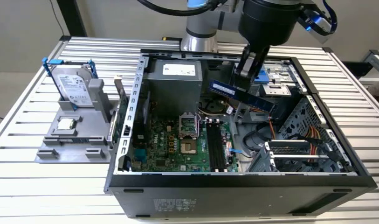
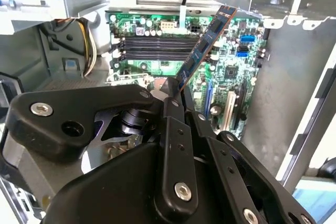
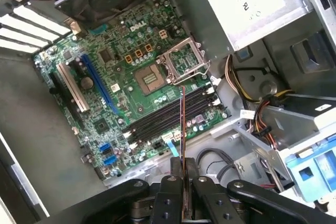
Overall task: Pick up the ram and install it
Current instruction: 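Insert the ram into the slot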
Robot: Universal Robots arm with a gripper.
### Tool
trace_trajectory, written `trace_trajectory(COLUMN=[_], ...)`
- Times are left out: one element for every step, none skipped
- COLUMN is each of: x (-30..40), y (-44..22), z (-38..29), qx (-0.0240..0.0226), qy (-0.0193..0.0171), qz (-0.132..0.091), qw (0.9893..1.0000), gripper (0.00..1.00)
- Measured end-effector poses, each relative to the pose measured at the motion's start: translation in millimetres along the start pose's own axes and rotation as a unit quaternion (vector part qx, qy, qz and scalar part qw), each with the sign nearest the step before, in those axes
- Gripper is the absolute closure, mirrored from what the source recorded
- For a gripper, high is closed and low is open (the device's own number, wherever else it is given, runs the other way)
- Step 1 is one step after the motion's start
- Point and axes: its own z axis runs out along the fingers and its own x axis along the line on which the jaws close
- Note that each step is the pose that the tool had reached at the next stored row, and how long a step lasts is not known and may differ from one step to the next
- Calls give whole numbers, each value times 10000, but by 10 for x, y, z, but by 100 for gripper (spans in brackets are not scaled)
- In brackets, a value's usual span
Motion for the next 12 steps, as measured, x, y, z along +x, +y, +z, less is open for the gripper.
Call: trace_trajectory(x=[0, 0, 0, 0, 0, 0, 0, 0, 0, 0, 0, 0], y=[0, 0, 0, 0, 0, 0, 0, 0, 0, 0, 0, 0], z=[0, 0, 0, 0, 0, 0, 0, 0, 0, 0, 0, 0], qx=[-1, -2, -4, -5, -6, -8, -9, -10, -12, -13, -14, -16], qy=[1, 2, 2, 3, 4, 5, 6, 6, 7, 8, 9, 10], qz=[52, 108, 165, 221, 275, 329, 386, 441, 497, 553, 614, 672], qw=[10000, 9999, 9999, 9998, 9996, 9995, 9993, 9990, 9988, 9985, 9981, 9977], gripper=[100, 100, 100, 100, 100, 100, 100, 100, 100, 100, 100, 100])
